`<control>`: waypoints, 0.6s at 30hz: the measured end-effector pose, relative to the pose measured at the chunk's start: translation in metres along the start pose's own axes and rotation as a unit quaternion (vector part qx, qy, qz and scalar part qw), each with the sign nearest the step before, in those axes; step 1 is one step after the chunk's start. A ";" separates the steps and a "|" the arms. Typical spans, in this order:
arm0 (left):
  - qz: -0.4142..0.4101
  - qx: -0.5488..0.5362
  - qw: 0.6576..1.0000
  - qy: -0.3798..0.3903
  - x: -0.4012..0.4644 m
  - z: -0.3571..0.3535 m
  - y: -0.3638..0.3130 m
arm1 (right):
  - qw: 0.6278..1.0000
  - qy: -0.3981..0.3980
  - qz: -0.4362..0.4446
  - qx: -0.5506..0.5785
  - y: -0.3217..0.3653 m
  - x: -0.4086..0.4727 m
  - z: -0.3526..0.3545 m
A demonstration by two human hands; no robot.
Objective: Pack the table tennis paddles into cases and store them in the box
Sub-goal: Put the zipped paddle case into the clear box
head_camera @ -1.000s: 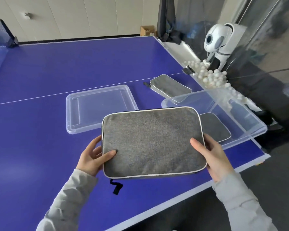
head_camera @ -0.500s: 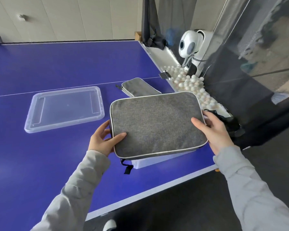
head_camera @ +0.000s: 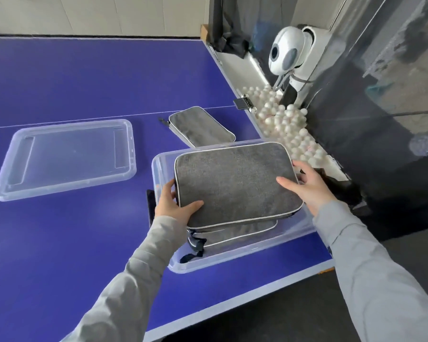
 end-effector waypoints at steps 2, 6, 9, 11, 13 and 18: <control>0.028 0.025 0.999 0.005 0.009 -0.010 0.017 | 0.999 0.005 -0.023 -0.041 -0.011 0.017 -0.005; 0.106 0.044 0.993 -0.004 0.019 -0.021 0.055 | 0.986 0.027 -0.050 -0.158 -0.030 0.040 -0.023; 0.145 0.067 0.987 -0.008 0.023 -0.029 0.074 | 0.978 0.049 -0.077 -0.189 -0.046 0.051 -0.034; 0.176 0.139 0.975 -0.009 0.025 -0.030 0.082 | 0.971 0.060 -0.097 -0.209 -0.057 0.057 -0.037; 0.205 0.174 0.963 -0.018 0.026 -0.030 0.088 | 0.968 0.069 -0.113 -0.214 -0.067 0.061 -0.041; 0.212 0.213 0.953 -0.027 0.024 -0.032 0.094 | 0.965 0.064 -0.119 -0.226 -0.075 0.063 -0.043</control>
Point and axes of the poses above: each hand's wrist, its own x-axis towards the middle knuckle, its own z-axis out of the back of the hand, y = z × x, the point moved 6 cm from there along x, towards the middle knuckle, and after that the axes turned 8 degrees about -z, right-handed, at the moved point
